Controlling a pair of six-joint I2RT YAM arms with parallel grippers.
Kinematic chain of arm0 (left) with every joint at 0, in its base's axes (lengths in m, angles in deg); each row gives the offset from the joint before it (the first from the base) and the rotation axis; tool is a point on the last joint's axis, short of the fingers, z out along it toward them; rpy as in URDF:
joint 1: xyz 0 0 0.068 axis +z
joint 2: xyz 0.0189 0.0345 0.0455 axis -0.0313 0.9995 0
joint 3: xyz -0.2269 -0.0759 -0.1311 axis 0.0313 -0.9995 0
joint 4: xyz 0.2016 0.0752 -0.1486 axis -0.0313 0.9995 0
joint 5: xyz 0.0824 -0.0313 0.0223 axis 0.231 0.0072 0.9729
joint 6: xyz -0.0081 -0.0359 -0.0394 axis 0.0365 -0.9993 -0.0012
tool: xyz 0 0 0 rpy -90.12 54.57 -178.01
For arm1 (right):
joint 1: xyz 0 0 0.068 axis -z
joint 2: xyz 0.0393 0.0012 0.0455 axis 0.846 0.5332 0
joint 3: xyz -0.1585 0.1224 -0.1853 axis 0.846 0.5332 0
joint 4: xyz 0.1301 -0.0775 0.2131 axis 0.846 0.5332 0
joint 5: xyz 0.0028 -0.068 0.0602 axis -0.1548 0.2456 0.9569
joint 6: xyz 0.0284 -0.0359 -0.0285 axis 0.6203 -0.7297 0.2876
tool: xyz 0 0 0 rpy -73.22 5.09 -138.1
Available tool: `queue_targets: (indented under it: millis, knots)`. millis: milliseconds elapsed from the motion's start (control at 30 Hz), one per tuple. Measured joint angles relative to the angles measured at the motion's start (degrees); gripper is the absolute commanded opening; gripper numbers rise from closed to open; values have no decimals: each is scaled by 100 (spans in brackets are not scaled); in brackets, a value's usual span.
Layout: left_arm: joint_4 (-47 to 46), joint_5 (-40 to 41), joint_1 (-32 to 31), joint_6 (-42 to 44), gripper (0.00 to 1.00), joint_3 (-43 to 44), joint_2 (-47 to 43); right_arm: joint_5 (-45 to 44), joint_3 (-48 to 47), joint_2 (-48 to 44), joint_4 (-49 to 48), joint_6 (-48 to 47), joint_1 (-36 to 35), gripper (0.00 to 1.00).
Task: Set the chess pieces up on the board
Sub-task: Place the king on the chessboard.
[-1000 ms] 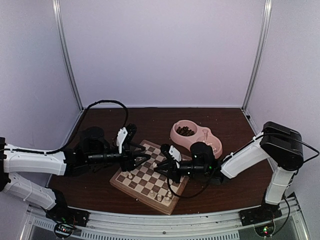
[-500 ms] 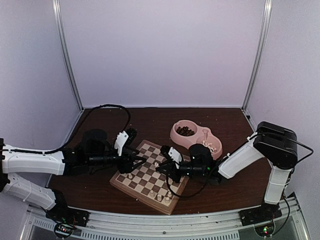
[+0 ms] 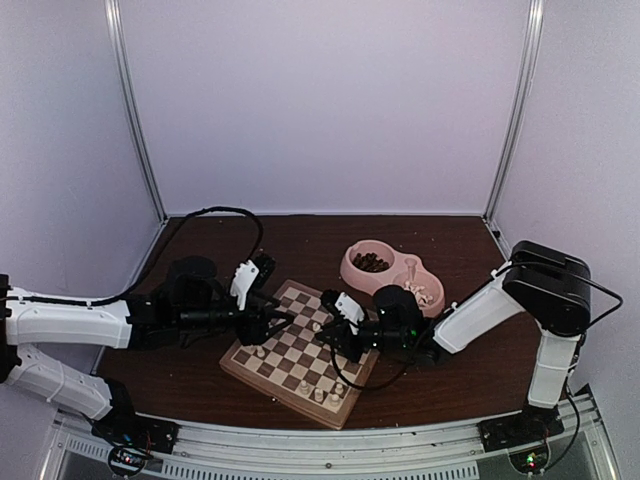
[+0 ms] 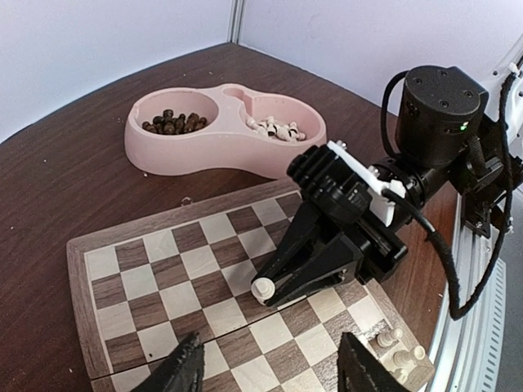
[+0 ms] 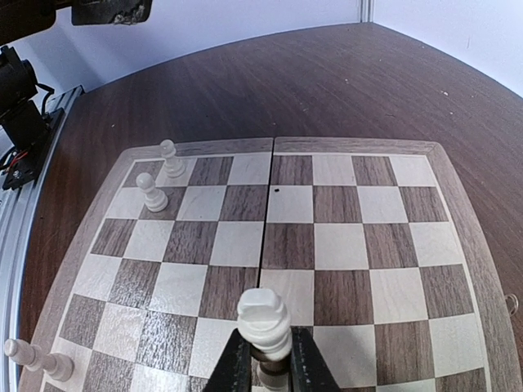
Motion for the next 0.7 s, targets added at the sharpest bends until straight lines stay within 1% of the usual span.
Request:
queue_targets:
  millis: [533,600,700]
  knots:
    - [297,-24,0,-11,57,306,391,-9,0,0,120,4,44,23]
    - [339,-26,0,7,57,363,466,-9,-2,-2,122,4,44,26]
    - [431,-26,0,39,58,468,573,-22,-2,-2,127,4,46,28]
